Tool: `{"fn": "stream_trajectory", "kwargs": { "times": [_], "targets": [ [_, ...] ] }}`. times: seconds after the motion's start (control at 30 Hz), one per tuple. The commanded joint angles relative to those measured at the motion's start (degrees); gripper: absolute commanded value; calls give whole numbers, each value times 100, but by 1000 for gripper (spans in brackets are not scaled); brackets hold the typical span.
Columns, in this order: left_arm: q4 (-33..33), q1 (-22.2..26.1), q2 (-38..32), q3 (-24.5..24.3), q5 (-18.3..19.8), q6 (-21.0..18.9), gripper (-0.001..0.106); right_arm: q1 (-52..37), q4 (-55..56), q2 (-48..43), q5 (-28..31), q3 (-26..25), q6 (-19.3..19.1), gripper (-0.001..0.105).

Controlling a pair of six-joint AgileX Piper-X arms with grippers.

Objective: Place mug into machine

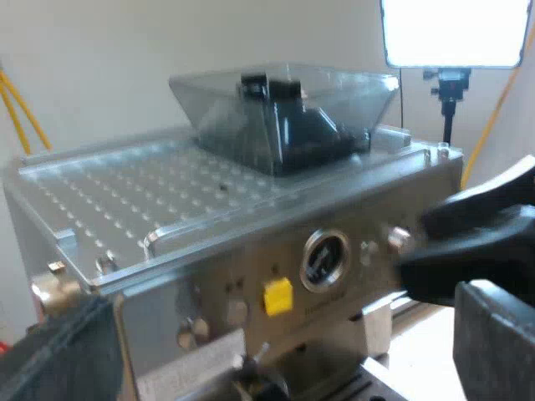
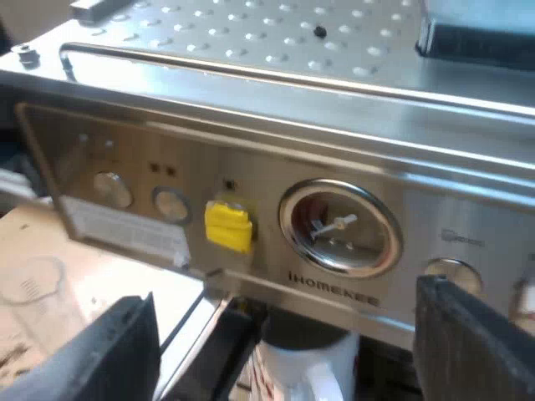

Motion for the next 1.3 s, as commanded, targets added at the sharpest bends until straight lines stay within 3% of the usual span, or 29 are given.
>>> {"fn": "stream_trajectory", "kwargs": {
  "times": [0.03,0.13,0.17,0.2,0.37,0.47,0.83,1.0,1.1,1.17,1.2,1.3],
  "targets": [
    [-60,205,328,-308,-121,-271,81,-107,383,-246,-138,-58,-61,66],
    [-60,454,605,-493,-80,-506,81,-386,844,-525,-200,-58,63,66],
    [-60,882,877,-681,211,-521,81,-473,994,-609,-230,-58,133,66],
    [-60,924,920,-711,266,-521,81,-504,994,-632,-244,-58,148,66],
    [102,2251,1269,-1037,1035,-524,81,-1968,2188,-1485,-786,-58,241,66],
    [327,2700,1278,-1085,1101,-524,81,-2842,2505,-1673,-1293,-58,270,66],
    [1137,2749,1266,-1085,1086,-524,81,-5743,2832,-2196,-2741,371,48,66],
    [1301,2749,1207,-1085,1086,-524,81,-6214,3169,-2620,-2897,471,-381,66],
    [1365,2749,1139,-1085,1086,-524,81,-6238,3480,-3076,-2900,541,-930,66],
    [1369,2749,1105,-1085,1086,-512,81,-6238,3569,-3268,-2950,567,-993,66],
    [1874,2749,611,-1085,589,-457,81,-6238,3726,-3568,-2979,587,-979,66],
    [2358,2749,249,-1085,159,-279,81,-6238,3978,-4074,-2978,583,-963,66]
  ]
}}
